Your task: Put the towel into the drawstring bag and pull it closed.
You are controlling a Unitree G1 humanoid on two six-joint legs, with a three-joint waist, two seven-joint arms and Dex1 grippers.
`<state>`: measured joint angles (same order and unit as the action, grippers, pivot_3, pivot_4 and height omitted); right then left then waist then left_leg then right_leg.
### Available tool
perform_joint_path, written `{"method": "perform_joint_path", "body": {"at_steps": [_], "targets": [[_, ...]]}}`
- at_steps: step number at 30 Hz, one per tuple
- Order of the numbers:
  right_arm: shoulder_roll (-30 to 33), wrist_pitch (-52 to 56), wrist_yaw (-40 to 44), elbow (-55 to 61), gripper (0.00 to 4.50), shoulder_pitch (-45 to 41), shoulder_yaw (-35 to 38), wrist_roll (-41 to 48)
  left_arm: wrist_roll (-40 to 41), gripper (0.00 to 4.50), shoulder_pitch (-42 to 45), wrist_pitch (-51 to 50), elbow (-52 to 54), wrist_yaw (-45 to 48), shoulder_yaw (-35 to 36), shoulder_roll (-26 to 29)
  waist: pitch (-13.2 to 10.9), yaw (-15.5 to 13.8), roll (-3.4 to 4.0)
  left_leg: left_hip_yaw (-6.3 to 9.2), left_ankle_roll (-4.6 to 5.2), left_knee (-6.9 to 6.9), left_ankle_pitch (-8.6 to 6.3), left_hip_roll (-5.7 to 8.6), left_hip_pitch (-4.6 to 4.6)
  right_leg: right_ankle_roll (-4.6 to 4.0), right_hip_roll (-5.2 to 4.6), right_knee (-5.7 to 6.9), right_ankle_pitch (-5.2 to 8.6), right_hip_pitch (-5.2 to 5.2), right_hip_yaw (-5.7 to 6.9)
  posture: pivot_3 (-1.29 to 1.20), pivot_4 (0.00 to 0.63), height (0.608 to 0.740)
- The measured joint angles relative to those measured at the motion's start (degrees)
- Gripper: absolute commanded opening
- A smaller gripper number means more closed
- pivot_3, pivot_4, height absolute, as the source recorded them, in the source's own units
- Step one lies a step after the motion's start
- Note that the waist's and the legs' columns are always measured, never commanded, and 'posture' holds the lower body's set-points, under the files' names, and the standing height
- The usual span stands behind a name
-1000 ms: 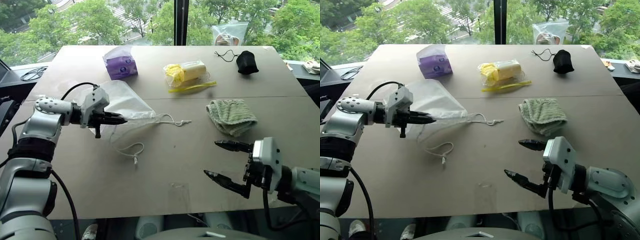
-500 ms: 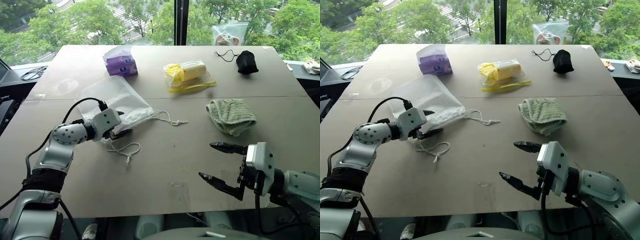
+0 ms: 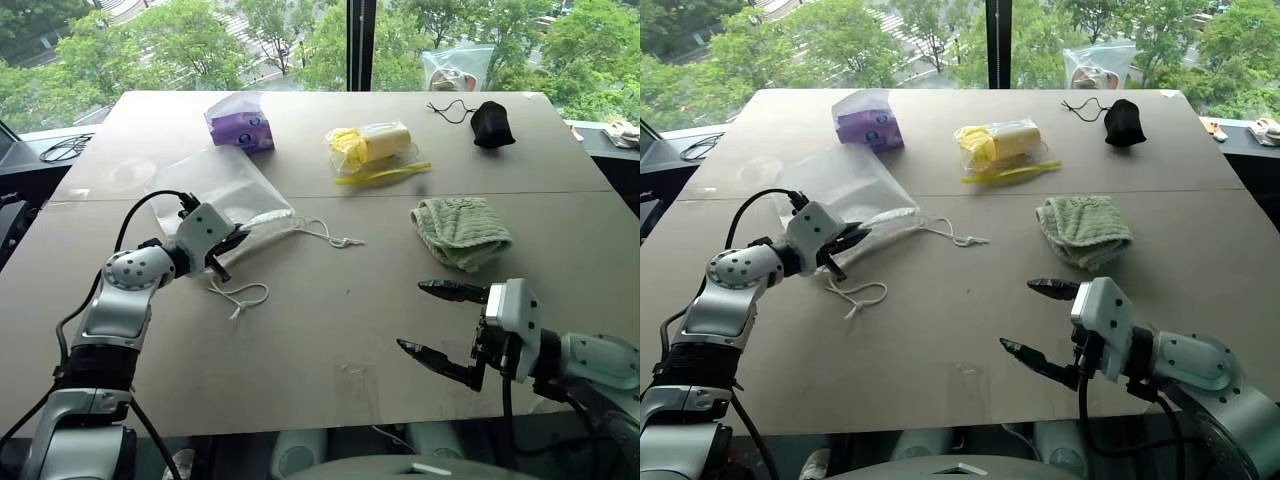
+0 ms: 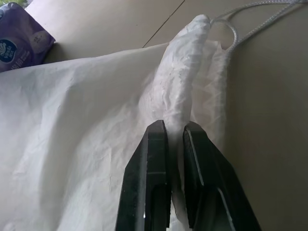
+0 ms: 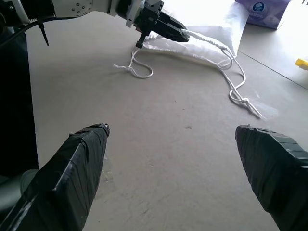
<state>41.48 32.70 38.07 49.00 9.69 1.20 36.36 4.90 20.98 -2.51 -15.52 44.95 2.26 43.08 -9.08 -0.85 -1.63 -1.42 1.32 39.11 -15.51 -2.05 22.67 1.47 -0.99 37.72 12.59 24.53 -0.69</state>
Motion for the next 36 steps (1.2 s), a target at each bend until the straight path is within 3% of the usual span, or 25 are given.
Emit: {"method": "perform_joint_path", "body": {"at_steps": [3, 6, 10, 16, 20, 23, 27, 28, 30, 36], "targets": [[-1.1, 4.38, -5.12, -1.9, 4.5, -3.28, 2.06, 1.87, 7.34, 0.33, 3.69, -10.78, -1.07, 1.86, 2.63, -1.8, -0.04, 0.18, -0.09, 0.0, 0.0, 0.1, 0.0, -0.01, 0.03, -0.03, 0.03, 0.07, -0.11, 0.01, 0.0, 0.0, 0.15, 0.74], [-2.8, 7.89, -11.88, -5.81, 4.5, -9.77, 6.19, 1.91, 18.7, 0.33, 6.47, -29.48, 1.51, 6.65, 7.12, -0.07, -0.09, 1.08, -0.14, 0.0, 0.0, 0.1, 0.0, -0.01, 0.04, 0.13, 0.04, 0.12, -0.05, 0.06, -0.03, 0.0, 0.15, 0.74], [-3.19, 12.27, -17.18, -14.33, 4.5, -16.83, 7.84, 0.03, 25.26, 0.33, 7.35, -41.76, 5.77, 7.02, 9.38, 0.82, -0.09, 1.48, -0.14, 0.03, 0.0, 0.06, 0.0, 0.01, 0.04, -0.06, 0.05, 0.11, -0.16, 0.06, -0.04, 0.0, 0.15, 0.74], [-3.15, 14.81, -19.87, -35.54, 4.5, -31.81, 6.35, -6.39, 28.22, 0.33, 6.45, -46.34, 12.82, 2.01, 10.86, -2.64, -0.13, 1.61, -0.14, -0.05, 0.0, 0.06, 0.0, 0.11, 0.05, -0.07, 0.01, 0.12, -0.19, 0.1, -0.17, 0.0, 0.15, 0.74], [-7.12, 11.97, -17.29, -58.01, 4.5, -43.34, 0.08, -13.19, 29.01, 0.33, 4.5, -47.22, 15.9, -0.91, 11.19, -4.77, -0.14, 2.01, -0.12, -0.12, 0.0, -0.02, 0.0, 0.2, 0.08, -0.1, 0.08, 0.13, -0.2, 0.22, -0.25, 0.0, 0.15, 0.74], [-9.75, 11.3, -13.37, -67.74, 4.5, -46.48, -1.99, -14.9, 28.99, 0.33, 3.2, -47.18, 16.61, -1.56, 11.22, -4.66, -0.15, 1.92, -0.12, -0.09, 0.0, -0.08, 0.0, 0.17, 0.12, -0.1, 0.07, 0.12, -0.2, 0.24, -0.26, 0.0, 0.15, 0.74], [-10.13, 11.9, -8.31, -70.34, 4.5, -48.01, -2.37, -15.6, 29.07, 0.33, 2.71, -47.18, 17.35, -3.13, 12.03, -4.84, -0.09, 2.01, -0.21, -0.16, 0.0, -0.07, 0.0, 0.02, 0.08, -0.09, 0.04, 0.1, -0.22, 0.22, -0.28, 0.0, 0.15, 0.74], [-10.23, 12.07, -6.84, -70.34, 3.98, -48.05, -2.4, -15.64, 29.14, 0.0, 2.35, -47.2, 17.87, -4.07, 12.91, -5.29, -0.09, 2.11, -0.22, -0.22, 0.0, -0.08, 0.0, 0.01, 0.04, -0.09, 0.05, 0.11, -0.22, 0.22, -0.33, 0.0, 0.15, 0.74], [-10.3, 11.85, -4.3, -70.3, 3.36, -47.93, -3.02, -16.18, 29.62, 0.0, 1.7, -47.33, 19.42, -5.4, 13.63, -6.0, -0.05, 2.33, -0.27, -0.21, 0.0, -0.08, 0.0, -0.03, -0.01, -0.09, 0.07, 0.12, -0.22, 0.19, -0.32, 0.0, 0.15, 0.74], [-10.75, 6.64, 0.88, -65.77, 0.57, -45.06, -6.68, -20.0, 31.41, 0.0, 0.45, -48.97, 22.63, -8.48, 13.71, -7.99, 0.02, 2.86, -0.35, -0.16, 0.0, -0.08, 0.0, -0.05, -0.06, -0.09, 0.1, 0.17, -0.21, 0.17, -0.3, 0.0, 0.15, 0.74]]}}
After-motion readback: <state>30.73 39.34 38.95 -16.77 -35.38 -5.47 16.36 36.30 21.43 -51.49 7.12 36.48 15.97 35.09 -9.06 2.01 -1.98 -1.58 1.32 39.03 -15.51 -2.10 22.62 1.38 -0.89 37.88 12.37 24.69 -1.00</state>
